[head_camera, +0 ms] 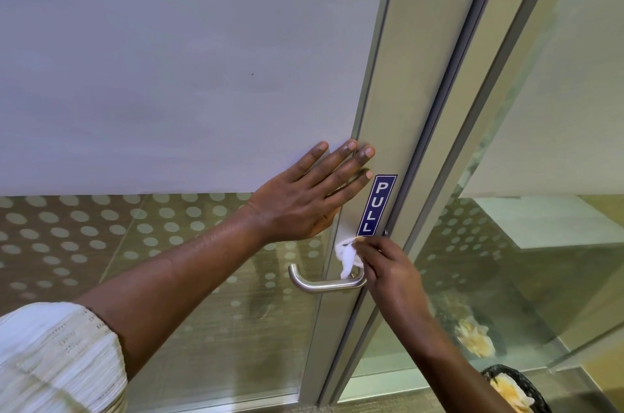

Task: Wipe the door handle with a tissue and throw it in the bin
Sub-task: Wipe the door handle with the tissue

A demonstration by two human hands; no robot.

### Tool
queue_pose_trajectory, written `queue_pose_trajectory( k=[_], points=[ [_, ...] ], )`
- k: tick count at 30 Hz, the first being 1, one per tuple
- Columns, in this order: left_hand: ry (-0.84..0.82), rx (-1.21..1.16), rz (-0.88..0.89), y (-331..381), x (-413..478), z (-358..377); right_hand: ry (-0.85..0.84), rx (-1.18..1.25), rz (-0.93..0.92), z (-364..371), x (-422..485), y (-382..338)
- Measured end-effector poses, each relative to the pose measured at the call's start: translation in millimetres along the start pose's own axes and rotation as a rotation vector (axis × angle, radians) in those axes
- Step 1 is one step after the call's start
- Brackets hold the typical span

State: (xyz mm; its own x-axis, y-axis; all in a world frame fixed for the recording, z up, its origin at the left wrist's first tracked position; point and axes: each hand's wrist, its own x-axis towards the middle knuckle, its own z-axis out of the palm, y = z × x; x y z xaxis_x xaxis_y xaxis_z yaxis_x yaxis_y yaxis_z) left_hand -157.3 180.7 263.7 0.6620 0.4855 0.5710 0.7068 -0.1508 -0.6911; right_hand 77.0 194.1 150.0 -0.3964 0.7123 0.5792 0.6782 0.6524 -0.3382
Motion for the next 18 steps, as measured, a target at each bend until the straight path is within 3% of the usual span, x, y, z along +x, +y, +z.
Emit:
queue_pose_trajectory(
  k=[4,9,12,15,18],
  points=[
    [0.004,-0.009,-0.008,0.3,-0.2,0.6,0.110,0.199,0.254,-2.4,-13.0,-18.5],
    [0.014,-0.019,-0.012,0.6,-0.3,1.2,0.035,0.375,0.543,6.4,-22.0,-14.6],
    [0.018,-0.010,-0.012,0.5,0.2,1.2,0.068,0.371,0.502,-4.8,-16.2,-21.6],
    [0.015,-0.014,-0.008,0.4,0.1,1.2,0.112,0.180,0.294,-9.3,-5.7,-24.0],
    [0.008,-0.009,-0.004,0.0,0.0,0.5,0.001,0.022,0.116,-2.3,2.1,-23.6]
  ],
)
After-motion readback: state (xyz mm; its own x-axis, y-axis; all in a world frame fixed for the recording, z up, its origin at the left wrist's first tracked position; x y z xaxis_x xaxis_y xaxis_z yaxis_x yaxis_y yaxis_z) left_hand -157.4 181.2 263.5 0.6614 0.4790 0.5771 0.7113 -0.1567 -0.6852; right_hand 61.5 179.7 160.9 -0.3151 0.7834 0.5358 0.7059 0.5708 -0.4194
